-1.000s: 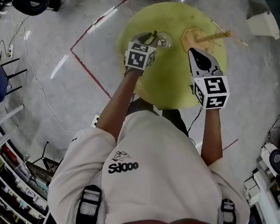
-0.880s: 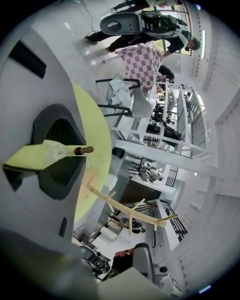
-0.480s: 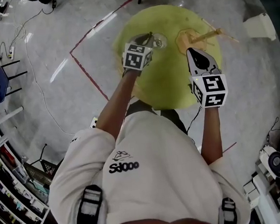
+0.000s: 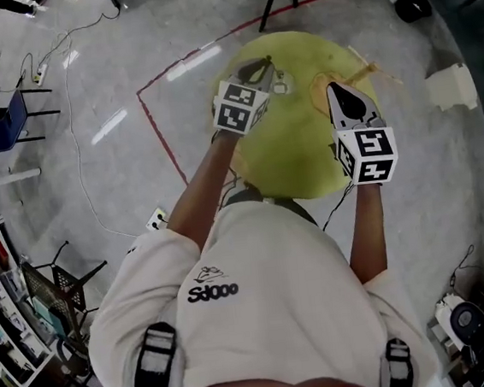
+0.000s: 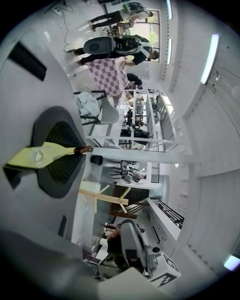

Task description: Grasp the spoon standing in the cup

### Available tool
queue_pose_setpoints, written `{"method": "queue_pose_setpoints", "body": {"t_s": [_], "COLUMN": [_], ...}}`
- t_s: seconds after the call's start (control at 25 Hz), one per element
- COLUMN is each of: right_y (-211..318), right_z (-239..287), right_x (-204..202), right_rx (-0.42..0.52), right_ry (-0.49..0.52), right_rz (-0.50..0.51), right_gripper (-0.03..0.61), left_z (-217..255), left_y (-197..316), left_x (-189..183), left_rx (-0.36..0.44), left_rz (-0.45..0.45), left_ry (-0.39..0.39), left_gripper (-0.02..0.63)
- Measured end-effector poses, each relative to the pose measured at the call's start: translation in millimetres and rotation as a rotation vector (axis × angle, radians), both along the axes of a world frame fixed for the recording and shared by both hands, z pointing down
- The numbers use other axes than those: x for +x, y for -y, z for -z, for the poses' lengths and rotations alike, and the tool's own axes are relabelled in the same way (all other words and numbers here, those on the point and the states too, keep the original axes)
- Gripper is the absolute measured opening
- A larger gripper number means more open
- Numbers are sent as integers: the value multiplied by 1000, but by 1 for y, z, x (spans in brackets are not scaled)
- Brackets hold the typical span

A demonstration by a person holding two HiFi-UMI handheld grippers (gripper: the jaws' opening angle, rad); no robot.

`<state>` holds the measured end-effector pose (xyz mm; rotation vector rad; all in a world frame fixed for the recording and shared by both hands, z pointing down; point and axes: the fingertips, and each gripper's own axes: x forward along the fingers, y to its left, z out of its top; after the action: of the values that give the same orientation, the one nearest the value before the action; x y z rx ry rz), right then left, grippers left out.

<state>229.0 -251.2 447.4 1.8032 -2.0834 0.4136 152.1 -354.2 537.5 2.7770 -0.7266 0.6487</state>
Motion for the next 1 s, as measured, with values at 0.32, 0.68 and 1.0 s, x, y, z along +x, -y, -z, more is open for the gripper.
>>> {"method": "queue_pose_setpoints", "body": {"t_s": [0.32,0.68,1.0], "right_y": [2,-3,-6], "right_z": [54,108,126], "right_x": [-8,-18,-32], "right_rx": [130,237,273], "right_ry": [-45,-109,-125], "right_rz": [55,127,176], "right_gripper": [23,21,21], "left_z": [94,183,223], "left_y": [-21,-49,-62], "left_x": [-25,-40,-56], "left_rx": [179,374,432], "left_rz": [0,-33,-20], "left_ry": [-92,-168,-235], "left_gripper": [64,64,63]}}
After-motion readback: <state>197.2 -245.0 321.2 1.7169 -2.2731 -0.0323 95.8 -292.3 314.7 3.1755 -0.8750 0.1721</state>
